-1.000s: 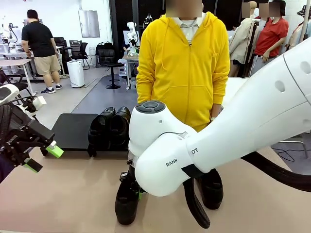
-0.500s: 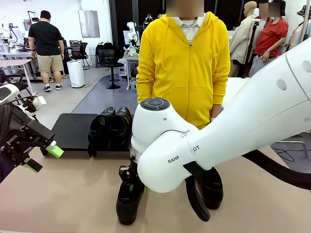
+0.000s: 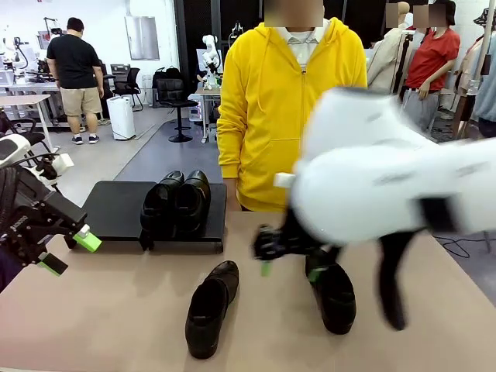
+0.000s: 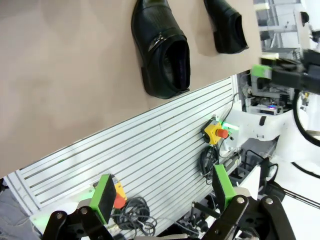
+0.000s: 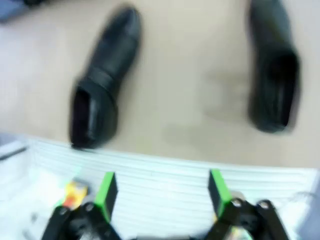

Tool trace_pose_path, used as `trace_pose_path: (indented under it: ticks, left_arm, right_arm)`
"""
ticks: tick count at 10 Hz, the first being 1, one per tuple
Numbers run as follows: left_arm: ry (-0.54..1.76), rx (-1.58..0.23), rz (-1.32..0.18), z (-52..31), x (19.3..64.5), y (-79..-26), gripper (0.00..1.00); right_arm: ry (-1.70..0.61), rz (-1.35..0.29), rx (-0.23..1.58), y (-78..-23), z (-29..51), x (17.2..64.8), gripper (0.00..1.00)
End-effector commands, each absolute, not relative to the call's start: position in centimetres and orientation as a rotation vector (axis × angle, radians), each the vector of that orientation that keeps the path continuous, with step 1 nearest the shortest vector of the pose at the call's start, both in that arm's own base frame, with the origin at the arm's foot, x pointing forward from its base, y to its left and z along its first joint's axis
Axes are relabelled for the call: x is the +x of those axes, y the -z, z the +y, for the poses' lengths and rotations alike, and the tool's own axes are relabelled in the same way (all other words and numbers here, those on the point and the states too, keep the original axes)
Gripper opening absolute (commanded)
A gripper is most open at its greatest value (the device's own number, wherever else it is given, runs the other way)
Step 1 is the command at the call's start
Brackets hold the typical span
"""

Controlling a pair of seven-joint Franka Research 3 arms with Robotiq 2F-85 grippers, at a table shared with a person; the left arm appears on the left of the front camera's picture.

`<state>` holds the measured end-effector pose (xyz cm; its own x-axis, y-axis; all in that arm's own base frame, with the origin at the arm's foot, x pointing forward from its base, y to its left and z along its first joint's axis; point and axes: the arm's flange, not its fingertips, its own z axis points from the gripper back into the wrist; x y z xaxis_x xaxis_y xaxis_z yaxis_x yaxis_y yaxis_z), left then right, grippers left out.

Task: Organize the shoes by placing them on the stand.
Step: Pick up one Shoe and place it in the middle of the table.

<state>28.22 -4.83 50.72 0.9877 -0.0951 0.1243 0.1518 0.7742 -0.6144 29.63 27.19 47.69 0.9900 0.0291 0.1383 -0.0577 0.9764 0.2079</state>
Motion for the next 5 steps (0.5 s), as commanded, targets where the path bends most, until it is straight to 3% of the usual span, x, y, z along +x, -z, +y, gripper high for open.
trace_pose_path:
  ticks: [1, 5]
  left_arm:
    - [0.133, -0.69, -0.084, -4.7, 28.1, -50.9, 1.0]
    - [0.133, -0.69, -0.084, -4.7, 28.1, -50.9, 1.0]
  right_arm:
    - [-0.201, -0.029, 0.275, -53.6, 14.6, 28.1, 1.0]
    - [-0.129, -0.034, 0.555, -55.3, 1.3, 25.4, 1.0]
